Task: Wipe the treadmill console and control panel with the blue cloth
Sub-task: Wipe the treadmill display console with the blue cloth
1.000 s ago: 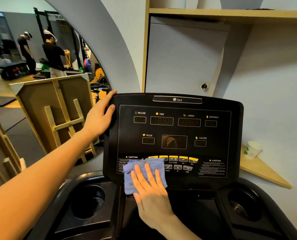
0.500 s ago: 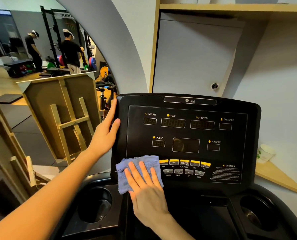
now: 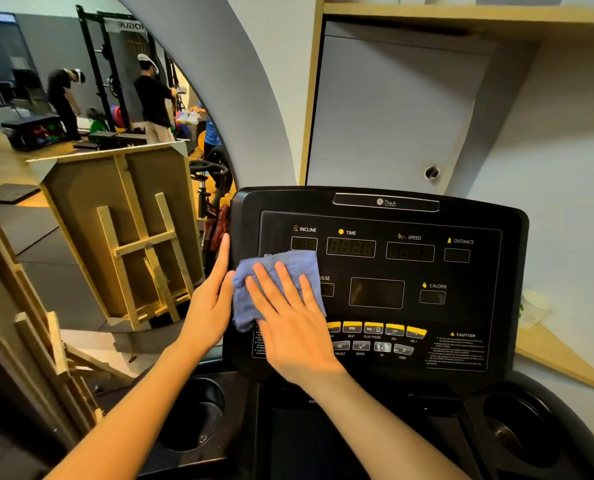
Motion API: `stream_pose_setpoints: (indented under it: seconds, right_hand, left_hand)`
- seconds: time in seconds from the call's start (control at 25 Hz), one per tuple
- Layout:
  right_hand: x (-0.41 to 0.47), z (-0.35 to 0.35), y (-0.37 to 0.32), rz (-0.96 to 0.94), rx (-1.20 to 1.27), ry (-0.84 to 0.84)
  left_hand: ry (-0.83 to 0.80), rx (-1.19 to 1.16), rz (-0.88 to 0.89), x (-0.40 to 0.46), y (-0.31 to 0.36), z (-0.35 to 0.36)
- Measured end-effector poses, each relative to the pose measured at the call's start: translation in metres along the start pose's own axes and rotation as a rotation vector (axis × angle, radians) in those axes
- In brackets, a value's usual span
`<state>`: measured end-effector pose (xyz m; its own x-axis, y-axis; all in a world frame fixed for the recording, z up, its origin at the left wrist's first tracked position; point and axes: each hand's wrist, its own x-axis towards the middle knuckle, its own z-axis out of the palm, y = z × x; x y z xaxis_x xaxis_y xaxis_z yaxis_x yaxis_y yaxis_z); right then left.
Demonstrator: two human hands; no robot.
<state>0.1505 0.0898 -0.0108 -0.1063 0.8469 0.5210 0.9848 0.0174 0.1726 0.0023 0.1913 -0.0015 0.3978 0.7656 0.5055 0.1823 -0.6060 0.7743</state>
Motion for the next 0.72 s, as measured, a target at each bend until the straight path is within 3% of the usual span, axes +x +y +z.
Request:
stream_pose_setpoints:
  seconds: [0.36, 0.72]
  right_hand:
    - [0.081, -0.031, 0.027, 0.013, -0.025, 0.095]
    - [0.086, -0.042, 0.052, 0.0, -0.07, 0.135]
  left_hand:
    - [0.016, -0.028, -0.08, -0.007, 0.004, 0.009]
    - [0.101, -0.035, -0.109, -0.009, 0.016, 0.02]
